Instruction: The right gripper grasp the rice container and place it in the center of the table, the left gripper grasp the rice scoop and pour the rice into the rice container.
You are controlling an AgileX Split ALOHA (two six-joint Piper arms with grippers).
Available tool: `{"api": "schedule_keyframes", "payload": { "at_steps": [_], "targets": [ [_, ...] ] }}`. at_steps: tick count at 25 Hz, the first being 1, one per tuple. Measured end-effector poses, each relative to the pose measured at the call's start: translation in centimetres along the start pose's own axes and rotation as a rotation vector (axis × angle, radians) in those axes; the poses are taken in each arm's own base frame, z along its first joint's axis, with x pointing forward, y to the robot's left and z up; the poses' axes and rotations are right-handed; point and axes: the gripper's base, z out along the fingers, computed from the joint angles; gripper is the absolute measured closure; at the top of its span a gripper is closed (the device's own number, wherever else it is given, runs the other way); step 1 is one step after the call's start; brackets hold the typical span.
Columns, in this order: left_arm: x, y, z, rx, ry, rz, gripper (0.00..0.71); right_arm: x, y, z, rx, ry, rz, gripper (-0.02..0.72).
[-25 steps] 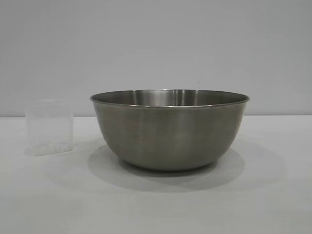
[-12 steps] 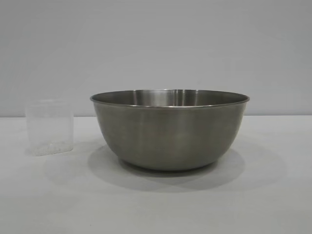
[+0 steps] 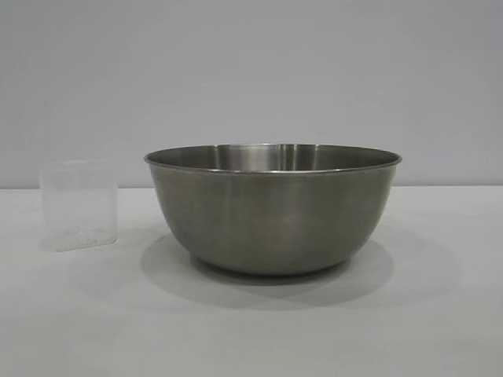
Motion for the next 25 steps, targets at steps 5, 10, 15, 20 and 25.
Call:
{"api": "schedule_keyframes", "payload": {
  "at_steps": [5,10,15,20,25],
  "targets": [
    [0.0,0.0,0.0,0.0,0.0,0.0,0.606,0.0,0.0,0.0,0.0,0.0,0.0,0.434],
    [0.0,0.0,0.0,0.0,0.0,0.0,0.606,0.0,0.0,0.0,0.0,0.0,0.0,0.434],
    [0.0,0.0,0.0,0.0,0.0,0.0,0.606,0.0,0.01,0.0,0.011,-0.001,0.007,0.434],
    [0.0,0.0,0.0,0.0,0.0,0.0,0.606,0.03,0.12,-0.04,0.105,-0.006,0.065,0.434],
    [0.0,0.0,0.0,0.0,0.0,0.0,0.606,0.03,0.15,-0.04,0.128,-0.007,0.079,0.434]
  ]
}}
